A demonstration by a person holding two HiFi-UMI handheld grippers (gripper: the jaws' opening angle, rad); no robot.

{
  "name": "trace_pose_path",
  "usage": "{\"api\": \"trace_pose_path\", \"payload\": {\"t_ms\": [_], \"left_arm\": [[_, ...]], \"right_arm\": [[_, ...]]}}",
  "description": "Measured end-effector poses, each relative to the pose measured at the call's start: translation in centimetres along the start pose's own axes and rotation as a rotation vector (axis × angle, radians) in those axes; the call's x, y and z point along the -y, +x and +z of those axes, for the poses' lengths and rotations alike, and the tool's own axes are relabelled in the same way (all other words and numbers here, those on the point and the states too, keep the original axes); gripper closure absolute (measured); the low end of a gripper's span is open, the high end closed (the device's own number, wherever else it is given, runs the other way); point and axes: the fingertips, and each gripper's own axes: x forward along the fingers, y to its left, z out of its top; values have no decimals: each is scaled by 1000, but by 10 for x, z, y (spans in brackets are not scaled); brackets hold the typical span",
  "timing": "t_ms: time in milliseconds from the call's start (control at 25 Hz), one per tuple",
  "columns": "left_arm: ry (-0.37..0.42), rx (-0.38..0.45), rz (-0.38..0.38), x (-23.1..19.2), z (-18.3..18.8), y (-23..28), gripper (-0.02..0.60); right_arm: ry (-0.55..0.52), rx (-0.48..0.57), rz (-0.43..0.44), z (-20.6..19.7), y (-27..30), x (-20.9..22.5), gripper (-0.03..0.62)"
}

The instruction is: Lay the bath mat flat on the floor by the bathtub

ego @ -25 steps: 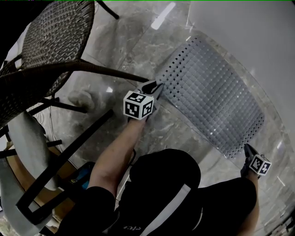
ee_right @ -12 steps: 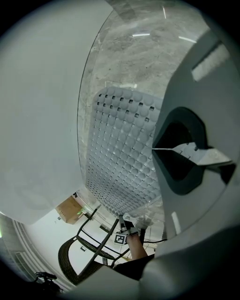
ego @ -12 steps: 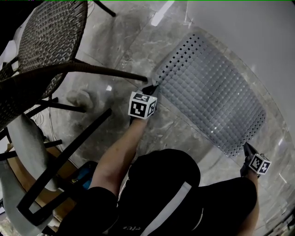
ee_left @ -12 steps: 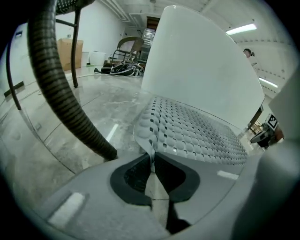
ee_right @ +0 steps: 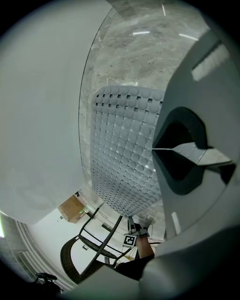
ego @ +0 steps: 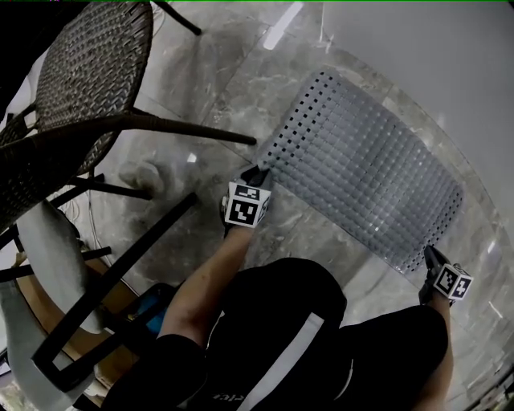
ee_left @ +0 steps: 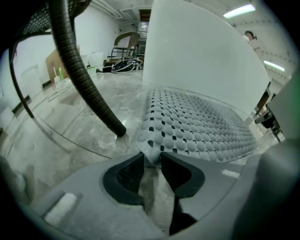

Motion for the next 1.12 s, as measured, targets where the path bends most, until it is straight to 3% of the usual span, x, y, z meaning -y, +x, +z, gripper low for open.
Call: {"api": "trace_pose_path", "payload": {"t_ms": [120,280,680,840,1120], "left_arm": [[76,11,59,-9,4,-10,408],[11,41,88,-21,-6,-32,410],[-10,154,-43,2,63,-15,477],[-6,127,-73,10,64,-2,548],[70,2,-83,10,47,29,575]], "right_arm": [[-2,0,6,3,0,-3,585],[5,4,-2,3,-3,1,585],[14,10,2,-1,-1,-1,584],[29,15,0,-5,-4,-2,585],[48,17,-9,-15,-8,3,584]]}}
